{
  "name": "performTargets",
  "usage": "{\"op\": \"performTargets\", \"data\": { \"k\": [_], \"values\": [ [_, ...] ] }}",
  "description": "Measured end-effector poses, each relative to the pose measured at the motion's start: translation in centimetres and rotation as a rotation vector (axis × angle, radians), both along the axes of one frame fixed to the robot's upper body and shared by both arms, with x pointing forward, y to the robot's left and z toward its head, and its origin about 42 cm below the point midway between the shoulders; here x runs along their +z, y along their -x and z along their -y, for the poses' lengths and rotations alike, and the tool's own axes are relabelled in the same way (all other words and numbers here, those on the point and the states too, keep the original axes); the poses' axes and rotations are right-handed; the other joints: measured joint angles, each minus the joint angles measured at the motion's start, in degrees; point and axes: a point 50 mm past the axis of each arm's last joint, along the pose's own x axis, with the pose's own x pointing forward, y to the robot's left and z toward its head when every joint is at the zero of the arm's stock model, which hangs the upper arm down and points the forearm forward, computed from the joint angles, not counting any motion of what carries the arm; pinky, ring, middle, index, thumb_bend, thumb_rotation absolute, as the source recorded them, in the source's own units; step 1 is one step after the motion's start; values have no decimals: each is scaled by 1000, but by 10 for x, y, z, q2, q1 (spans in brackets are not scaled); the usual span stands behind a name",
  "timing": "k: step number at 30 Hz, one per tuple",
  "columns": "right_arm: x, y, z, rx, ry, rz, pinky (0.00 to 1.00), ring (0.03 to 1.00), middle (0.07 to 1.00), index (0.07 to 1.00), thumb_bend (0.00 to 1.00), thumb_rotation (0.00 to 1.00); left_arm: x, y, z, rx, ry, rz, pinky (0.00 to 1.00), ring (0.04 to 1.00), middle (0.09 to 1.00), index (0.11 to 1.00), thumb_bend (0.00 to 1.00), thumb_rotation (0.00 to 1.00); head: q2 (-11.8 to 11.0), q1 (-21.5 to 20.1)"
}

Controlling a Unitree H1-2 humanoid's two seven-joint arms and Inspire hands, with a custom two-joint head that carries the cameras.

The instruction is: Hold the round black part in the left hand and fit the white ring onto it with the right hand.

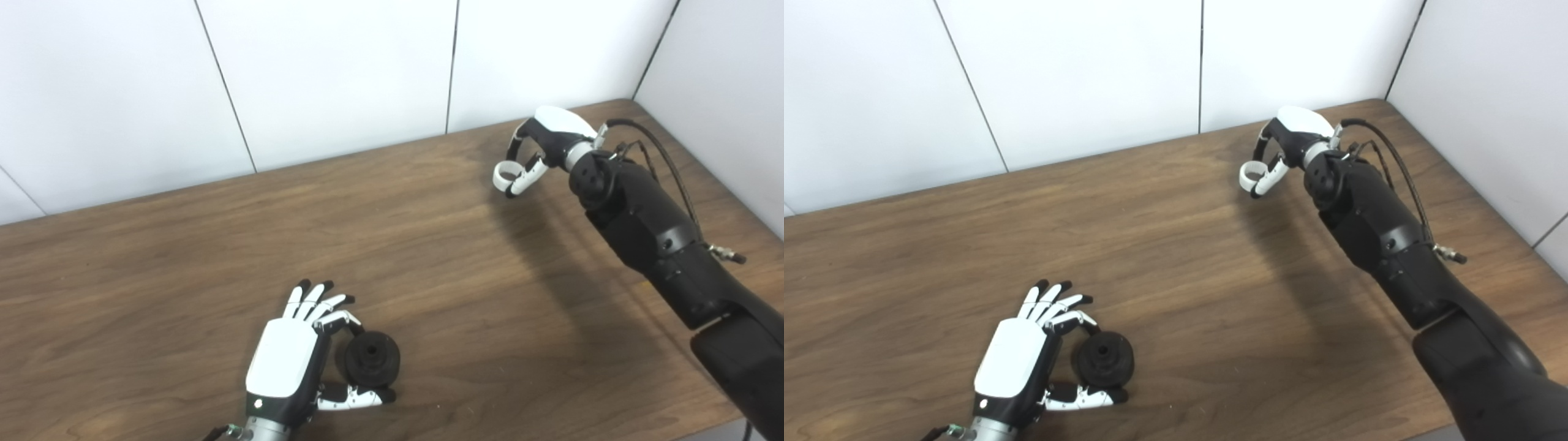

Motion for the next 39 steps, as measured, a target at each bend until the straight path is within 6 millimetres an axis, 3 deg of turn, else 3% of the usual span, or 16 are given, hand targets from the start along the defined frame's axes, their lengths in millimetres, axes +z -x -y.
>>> {"op": "performTargets", "data": {
  "k": [6, 15, 19, 21, 22, 25, 29, 39],
  "values": [
    [21, 9, -28, 137, 29, 20, 995, 953, 835, 486, 522, 131, -1, 0, 0, 1, -5, -8, 1000, 941, 814, 485, 525, 59, 4, 10],
    [61, 44, -82, 377, 81, 22, 1000, 951, 853, 486, 523, 134, -1, 0, 1, -1, -10, -16, 1000, 938, 821, 486, 525, 59, 29, 41],
    [71, 61, -98, 447, 93, 1, 1000, 954, 845, 485, 524, 133, -1, 1, 1, 3, -18, -22, 1000, 935, 819, 486, 525, 60, 54, 60],
    [75, 71, -106, 489, 97, -8, 1000, 954, 841, 485, 524, 133, -1, 0, 2, 4, -22, -25, 1000, 935, 820, 486, 524, 61, 54, 60],
    [77, 76, -110, 509, 96, -8, 1000, 953, 838, 484, 524, 133, -1, 0, 2, 3, -23, -28, 1000, 935, 820, 486, 524, 61, 75, 80],
    [81, 91, -119, 556, 92, -11, 1000, 951, 836, 484, 524, 133, 0, 0, 3, 9, -24, -34, 1000, 939, 820, 485, 524, 60, 85, 88],
    [86, 109, -129, 622, 93, -21, 1000, 954, 851, 483, 524, 134, 0, 1, 4, 14, -25, -43, 1000, 941, 812, 485, 525, 60, 120, 114],
    [86, 137, -154, 741, 58, -26, 1000, 951, 860, 483, 525, 137, 1, 1, 7, 23, -23, -51, 1000, 931, 798, 484, 525, 61, 157, 115]
  ]
}}
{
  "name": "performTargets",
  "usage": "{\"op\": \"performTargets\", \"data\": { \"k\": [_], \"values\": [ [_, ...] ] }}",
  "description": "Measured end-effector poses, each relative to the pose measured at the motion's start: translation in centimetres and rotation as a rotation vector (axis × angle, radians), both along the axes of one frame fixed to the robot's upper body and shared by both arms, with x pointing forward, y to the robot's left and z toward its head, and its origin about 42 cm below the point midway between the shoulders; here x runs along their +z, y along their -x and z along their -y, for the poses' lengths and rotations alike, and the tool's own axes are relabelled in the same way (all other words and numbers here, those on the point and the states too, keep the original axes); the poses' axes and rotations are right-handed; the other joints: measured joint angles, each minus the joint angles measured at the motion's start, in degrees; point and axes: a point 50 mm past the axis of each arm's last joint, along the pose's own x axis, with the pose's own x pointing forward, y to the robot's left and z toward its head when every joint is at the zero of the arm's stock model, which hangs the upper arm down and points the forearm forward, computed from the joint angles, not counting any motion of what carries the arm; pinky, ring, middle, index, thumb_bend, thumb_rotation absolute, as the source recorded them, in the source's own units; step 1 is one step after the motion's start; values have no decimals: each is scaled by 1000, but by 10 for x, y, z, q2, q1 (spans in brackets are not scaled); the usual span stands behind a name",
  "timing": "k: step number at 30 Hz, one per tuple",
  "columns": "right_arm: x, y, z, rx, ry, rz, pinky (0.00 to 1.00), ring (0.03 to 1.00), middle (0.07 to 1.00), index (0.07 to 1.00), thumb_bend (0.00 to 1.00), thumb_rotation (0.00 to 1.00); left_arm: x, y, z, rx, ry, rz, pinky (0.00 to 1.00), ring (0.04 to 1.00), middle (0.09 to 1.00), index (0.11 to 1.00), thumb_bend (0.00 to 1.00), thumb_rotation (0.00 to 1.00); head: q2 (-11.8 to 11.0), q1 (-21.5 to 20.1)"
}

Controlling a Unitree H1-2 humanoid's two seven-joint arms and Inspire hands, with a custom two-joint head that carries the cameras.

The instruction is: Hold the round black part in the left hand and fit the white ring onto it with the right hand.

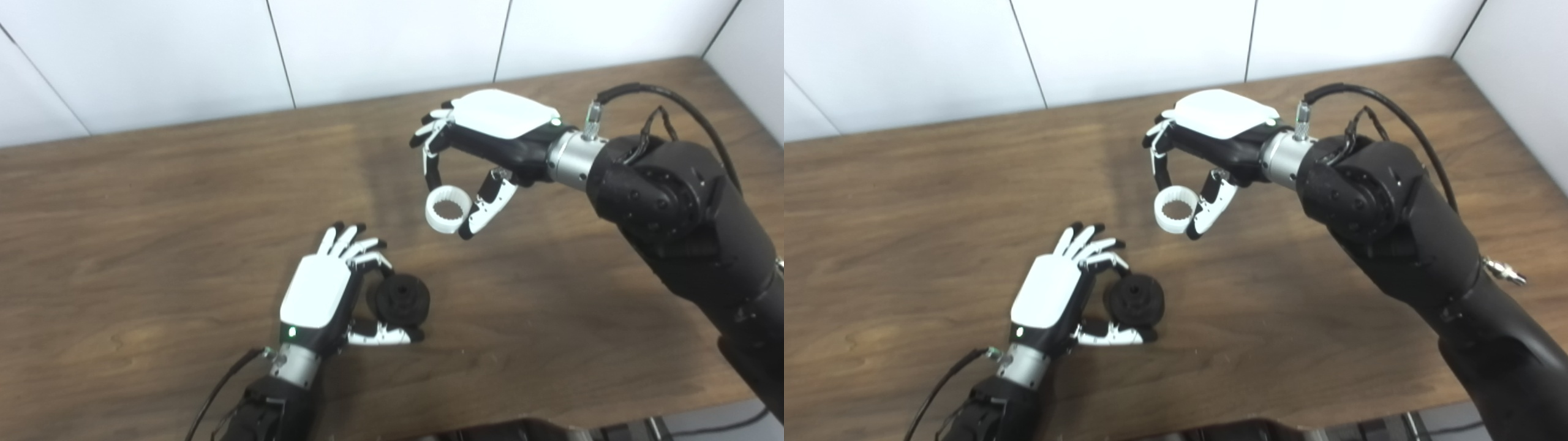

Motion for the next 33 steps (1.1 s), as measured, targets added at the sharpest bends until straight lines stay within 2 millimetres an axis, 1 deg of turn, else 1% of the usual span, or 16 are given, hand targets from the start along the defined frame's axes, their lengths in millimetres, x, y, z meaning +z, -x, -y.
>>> {"op": "performTargets", "data": {
  "k": [3, 5, 9, 18, 28, 33],
  "values": [
    [-1, 6, -7, 21, -4, -4, 1000, 951, 864, 483, 526, 139, 0, 0, 0, 1, -1, -2, 1000, 933, 801, 484, 525, 61, 10, -2],
    [-3, 9, -12, 38, -8, -6, 992, 941, 858, 483, 526, 139, 1, 0, 0, 1, -1, -2, 1000, 931, 798, 484, 525, 61, 10, -2],
    [-7, 13, -18, 59, -23, -18, 989, 944, 851, 482, 526, 139, 1, 1, 1, 1, -1, -4, 1000, 931, 797, 484, 525, 61, 17, -1],
    [-17, 23, -31, 108, -12, -56, 1000, 950, 868, 484, 525, 138, 1, 1, 2, 5, 0, -6, 1000, 930, 796, 484, 525, 61, 25, 6],
    [-31, 29, -39, 123, -6, -95, 1000, 962, 873, 483, 525, 136, 2, 2, 5, 13, 3, -13, 1000, 926, 791, 484, 525, 59, 29, 10],
    [-39, 26, -38, 112, 5, -122, 1000, 964, 871, 482, 525, 136, 2, 2, 6, 15, 5, -16, 1000, 925, 788, 483, 525, 59, 31, 9]
  ]
}}
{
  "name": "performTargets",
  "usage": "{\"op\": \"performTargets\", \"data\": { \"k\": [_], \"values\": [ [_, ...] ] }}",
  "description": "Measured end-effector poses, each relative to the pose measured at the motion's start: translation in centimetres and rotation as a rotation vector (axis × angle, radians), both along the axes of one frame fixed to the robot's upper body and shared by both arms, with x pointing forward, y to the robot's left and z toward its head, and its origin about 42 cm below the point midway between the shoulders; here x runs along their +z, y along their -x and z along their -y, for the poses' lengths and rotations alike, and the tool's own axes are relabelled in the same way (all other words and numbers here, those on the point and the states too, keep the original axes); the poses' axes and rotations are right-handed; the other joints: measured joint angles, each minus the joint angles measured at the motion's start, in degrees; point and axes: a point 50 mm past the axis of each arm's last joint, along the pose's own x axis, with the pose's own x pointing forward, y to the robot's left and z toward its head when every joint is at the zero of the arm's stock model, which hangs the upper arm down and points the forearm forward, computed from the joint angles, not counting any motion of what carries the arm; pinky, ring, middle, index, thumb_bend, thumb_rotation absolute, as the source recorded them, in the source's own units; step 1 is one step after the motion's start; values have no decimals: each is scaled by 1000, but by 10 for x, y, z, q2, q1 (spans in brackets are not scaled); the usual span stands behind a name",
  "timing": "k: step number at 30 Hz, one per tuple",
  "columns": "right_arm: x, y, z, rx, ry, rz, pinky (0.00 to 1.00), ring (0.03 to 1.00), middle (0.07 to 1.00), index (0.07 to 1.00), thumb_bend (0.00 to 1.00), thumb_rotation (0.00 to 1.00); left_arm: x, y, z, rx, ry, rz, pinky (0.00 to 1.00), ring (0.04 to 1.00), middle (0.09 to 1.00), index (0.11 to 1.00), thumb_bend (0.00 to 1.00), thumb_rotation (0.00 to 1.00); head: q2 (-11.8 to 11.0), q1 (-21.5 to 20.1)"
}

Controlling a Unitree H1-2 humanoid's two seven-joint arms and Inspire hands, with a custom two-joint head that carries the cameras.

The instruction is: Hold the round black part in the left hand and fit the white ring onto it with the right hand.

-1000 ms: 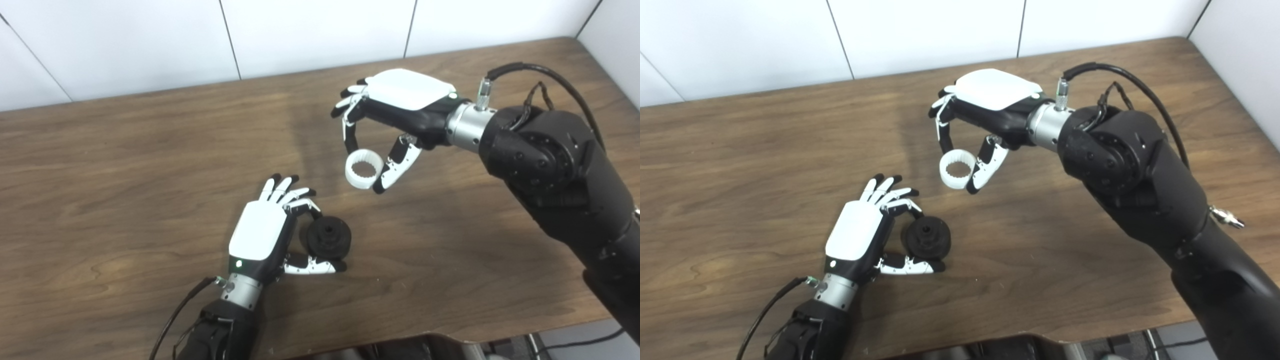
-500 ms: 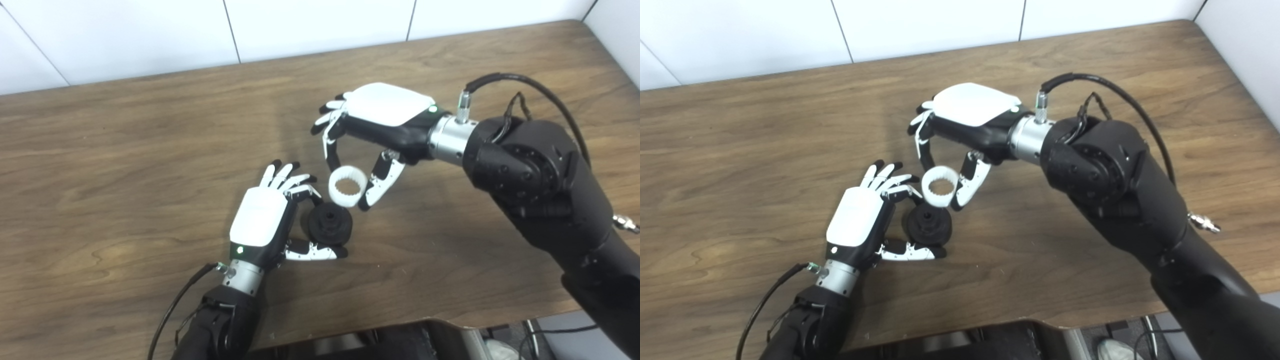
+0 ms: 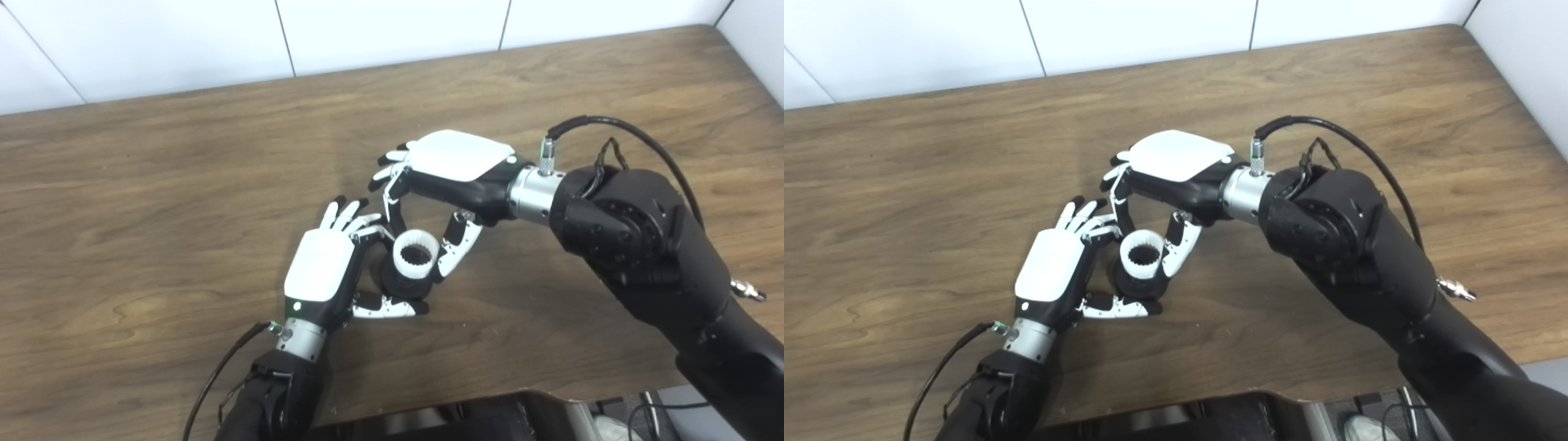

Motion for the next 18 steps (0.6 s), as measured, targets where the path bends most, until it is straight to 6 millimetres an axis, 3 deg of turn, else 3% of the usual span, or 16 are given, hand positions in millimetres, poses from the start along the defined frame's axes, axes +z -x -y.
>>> {"op": "performTargets", "data": {
  "k": [18],
  "values": [
    [-16, -5, -7, 22, 22, 18, 1000, 965, 861, 482, 526, 138, 0, 1, 3, 1, 2, -2, 1000, 922, 789, 484, 525, 59, 2, 1]
  ]
}}
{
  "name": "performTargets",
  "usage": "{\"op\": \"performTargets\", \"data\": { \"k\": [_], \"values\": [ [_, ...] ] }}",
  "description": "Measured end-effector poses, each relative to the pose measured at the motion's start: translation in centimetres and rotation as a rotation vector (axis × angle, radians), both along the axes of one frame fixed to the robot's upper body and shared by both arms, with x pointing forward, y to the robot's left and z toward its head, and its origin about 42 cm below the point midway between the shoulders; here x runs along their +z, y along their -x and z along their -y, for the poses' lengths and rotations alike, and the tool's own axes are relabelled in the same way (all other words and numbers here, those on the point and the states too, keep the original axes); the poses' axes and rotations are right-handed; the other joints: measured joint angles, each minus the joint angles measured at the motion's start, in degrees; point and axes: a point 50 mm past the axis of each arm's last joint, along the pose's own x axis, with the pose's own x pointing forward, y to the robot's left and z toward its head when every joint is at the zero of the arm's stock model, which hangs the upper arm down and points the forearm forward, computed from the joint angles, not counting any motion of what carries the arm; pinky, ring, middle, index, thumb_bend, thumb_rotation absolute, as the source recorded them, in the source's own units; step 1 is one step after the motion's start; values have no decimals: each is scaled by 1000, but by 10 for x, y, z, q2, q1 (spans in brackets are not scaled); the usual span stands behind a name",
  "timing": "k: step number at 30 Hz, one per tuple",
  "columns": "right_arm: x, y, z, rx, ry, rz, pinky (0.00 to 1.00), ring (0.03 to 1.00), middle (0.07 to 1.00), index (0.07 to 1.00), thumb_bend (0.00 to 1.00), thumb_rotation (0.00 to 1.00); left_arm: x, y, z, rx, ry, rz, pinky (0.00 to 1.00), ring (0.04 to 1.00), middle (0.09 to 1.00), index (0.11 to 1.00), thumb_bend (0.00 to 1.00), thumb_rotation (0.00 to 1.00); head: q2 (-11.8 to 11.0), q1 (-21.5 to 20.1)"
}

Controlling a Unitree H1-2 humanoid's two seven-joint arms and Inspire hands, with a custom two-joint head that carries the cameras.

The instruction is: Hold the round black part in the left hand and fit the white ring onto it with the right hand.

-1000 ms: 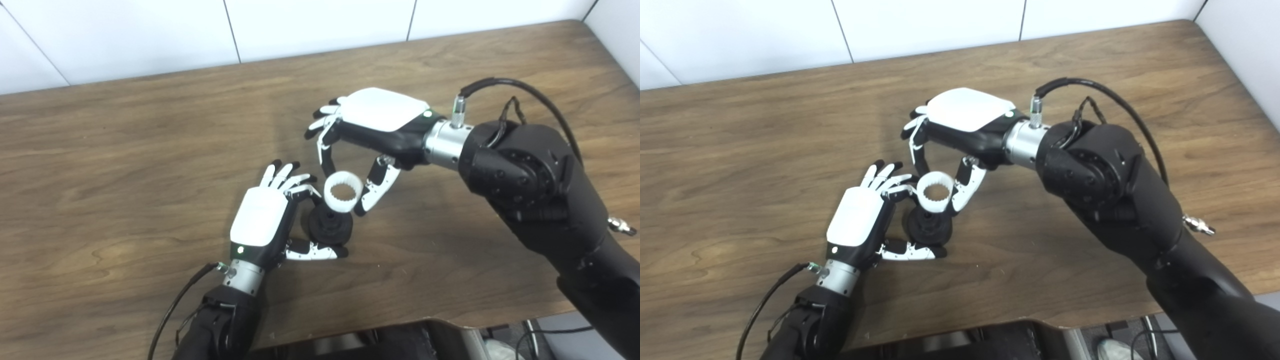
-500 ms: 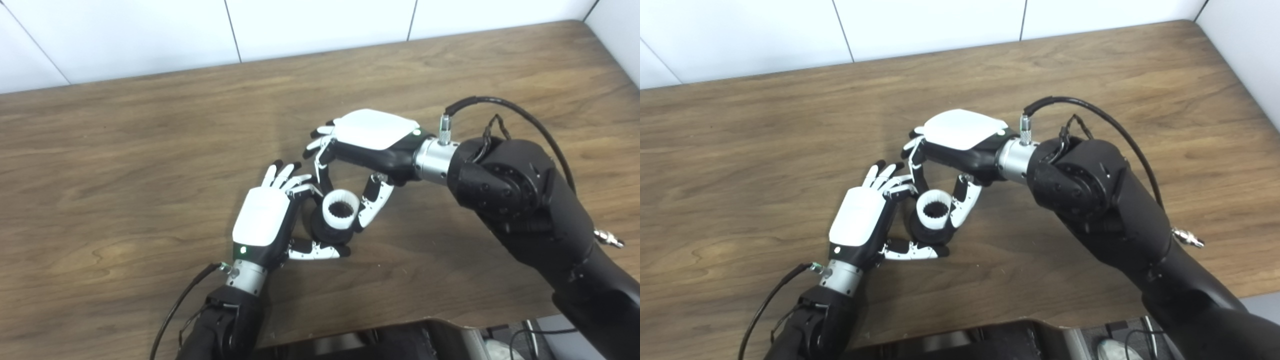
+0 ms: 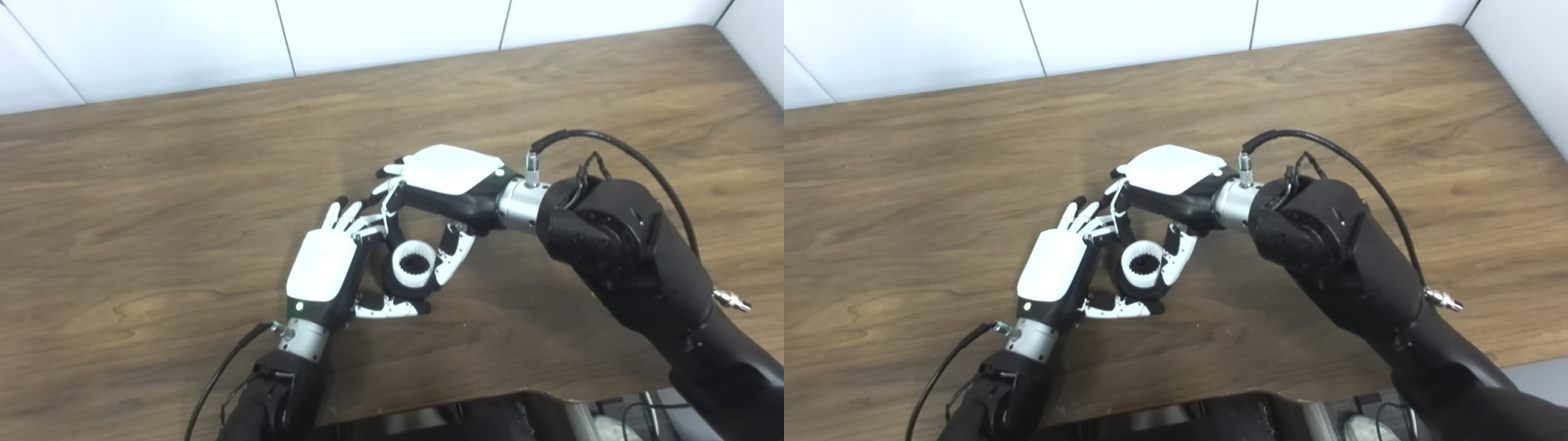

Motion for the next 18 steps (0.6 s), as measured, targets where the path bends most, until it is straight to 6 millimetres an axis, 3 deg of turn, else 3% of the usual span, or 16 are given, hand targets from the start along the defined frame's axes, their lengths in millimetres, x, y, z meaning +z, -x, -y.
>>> {"op": "performTargets", "data": {
  "k": [18],
  "values": [
    [-2, -3, -1, 9, 9, 24, 1000, 968, 856, 482, 525, 137, 0, 1, 1, -2, -1, 2, 1000, 925, 789, 483, 525, 58, 2, 0]
  ]
}}
